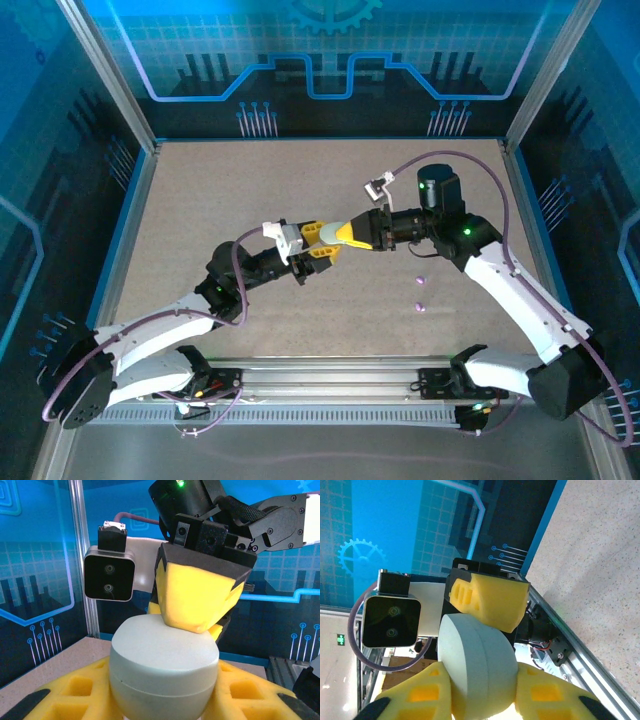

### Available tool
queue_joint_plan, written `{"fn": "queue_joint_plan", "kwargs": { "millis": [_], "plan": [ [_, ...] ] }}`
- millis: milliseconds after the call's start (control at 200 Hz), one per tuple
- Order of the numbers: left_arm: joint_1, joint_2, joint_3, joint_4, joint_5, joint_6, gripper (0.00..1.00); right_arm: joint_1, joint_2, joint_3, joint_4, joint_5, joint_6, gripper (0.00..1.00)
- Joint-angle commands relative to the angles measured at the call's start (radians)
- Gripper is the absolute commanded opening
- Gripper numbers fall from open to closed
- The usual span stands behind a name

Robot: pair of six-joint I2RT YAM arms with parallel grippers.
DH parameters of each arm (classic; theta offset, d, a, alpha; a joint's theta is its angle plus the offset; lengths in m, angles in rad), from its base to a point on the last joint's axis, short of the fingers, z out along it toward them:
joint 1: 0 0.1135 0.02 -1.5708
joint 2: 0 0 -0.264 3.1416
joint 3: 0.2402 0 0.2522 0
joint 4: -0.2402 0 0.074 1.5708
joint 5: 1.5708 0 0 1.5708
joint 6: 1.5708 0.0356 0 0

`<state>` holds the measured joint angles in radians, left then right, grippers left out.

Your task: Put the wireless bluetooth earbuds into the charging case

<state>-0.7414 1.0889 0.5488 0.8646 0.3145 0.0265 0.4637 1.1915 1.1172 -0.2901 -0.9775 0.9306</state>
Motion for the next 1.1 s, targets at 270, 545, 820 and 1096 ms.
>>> {"fn": "queue_joint_plan", "kwargs": {
  "millis": [270, 545, 820, 1096],
  "plan": [
    [-0.008, -0.015, 0.034, -0.096, -0.046, 0.030, 0.53, -0.028, -0.037, -0.051, 0.078, 0.095, 0.026, 0.01],
    [-0.007, -0.053, 0.012, -0.192, -0.111, 0.047, 0.71, -0.112, -0.090, -0.213, 0.094, 0.401, -0.037, 0.00],
    [-0.006, -0.140, 0.092, -0.496, -0.294, -0.048, 0.83, -0.228, 0.280, -0.244, 0.107, 0.466, -0.167, 0.02],
    [0.007, -0.148, 0.203, -0.801, -0.411, -0.171, 0.96, -0.229, 0.582, -0.107, 0.181, 0.502, -0.158, 0.06]
  ]
}}
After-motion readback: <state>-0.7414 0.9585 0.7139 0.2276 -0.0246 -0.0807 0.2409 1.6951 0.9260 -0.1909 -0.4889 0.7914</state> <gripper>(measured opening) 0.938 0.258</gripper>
